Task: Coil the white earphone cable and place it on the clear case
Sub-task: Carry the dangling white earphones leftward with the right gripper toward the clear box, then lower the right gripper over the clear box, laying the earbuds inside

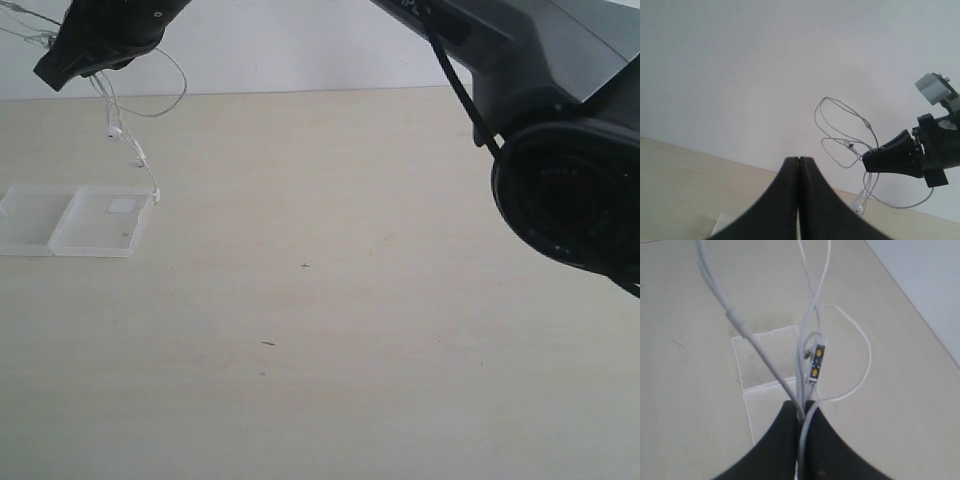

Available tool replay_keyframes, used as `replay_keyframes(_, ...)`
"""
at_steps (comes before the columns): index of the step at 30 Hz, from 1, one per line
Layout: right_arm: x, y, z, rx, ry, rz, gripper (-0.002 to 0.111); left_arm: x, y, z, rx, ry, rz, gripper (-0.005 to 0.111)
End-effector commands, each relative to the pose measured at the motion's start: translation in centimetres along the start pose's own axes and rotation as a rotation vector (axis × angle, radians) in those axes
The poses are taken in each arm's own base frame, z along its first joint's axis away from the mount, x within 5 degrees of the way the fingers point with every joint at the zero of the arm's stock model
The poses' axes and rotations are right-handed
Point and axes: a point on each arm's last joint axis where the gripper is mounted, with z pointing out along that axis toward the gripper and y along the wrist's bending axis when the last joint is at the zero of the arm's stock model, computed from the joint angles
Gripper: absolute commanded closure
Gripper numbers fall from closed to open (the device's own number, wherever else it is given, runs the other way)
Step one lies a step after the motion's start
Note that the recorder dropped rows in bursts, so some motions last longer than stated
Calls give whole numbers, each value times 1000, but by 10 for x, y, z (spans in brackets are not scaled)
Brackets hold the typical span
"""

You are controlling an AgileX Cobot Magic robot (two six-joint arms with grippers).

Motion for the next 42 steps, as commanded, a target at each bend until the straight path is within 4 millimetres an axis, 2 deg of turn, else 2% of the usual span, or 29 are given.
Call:
replay_keyframes(1, -8, 0, -9, 17, -35, -8, 108, 0, 0, 0, -3, -3, 5, 107)
replay_keyframes(4, -14, -4, -9, 53, -110, -20, 108, 0, 0, 0, -3, -3, 5, 107)
replay_keyframes(7, -17, 0, -9, 15, -143, -9, 108, 0, 0, 0, -3, -3, 5, 107)
replay_keyframes(11, -14, 4, -7, -12, -108, -1, 108, 0, 0, 0, -3, -3, 5, 107)
replay_keyframes(13, -13, 7, -11, -35, -65, 56, 108, 0, 0, 0, -3, -3, 5, 107)
replay_keyframes(22, -14, 9, -56, 38, 119, 125, 108, 0, 0, 0, -3, -3, 5, 107)
replay_keyframes(26, -26, 12, -73, 47, 48, 120, 108, 0, 0, 0, -3, -3, 5, 107)
replay_keyframes(29, -36, 15, -78, 12, -46, 64, 108, 0, 0, 0, -3, -3, 5, 107)
replay_keyframes(33, -42, 16, -65, -30, -156, 5, 108, 0, 0, 0, -3, -3, 5, 107)
replay_keyframes(37, -33, 15, -37, -30, -164, -87, 108, 0, 0, 0, -3, -3, 5, 107)
replay_keyframes(42, -17, 14, 3, -75, -177, -99, 108, 0, 0, 0, -3, -3, 5, 107)
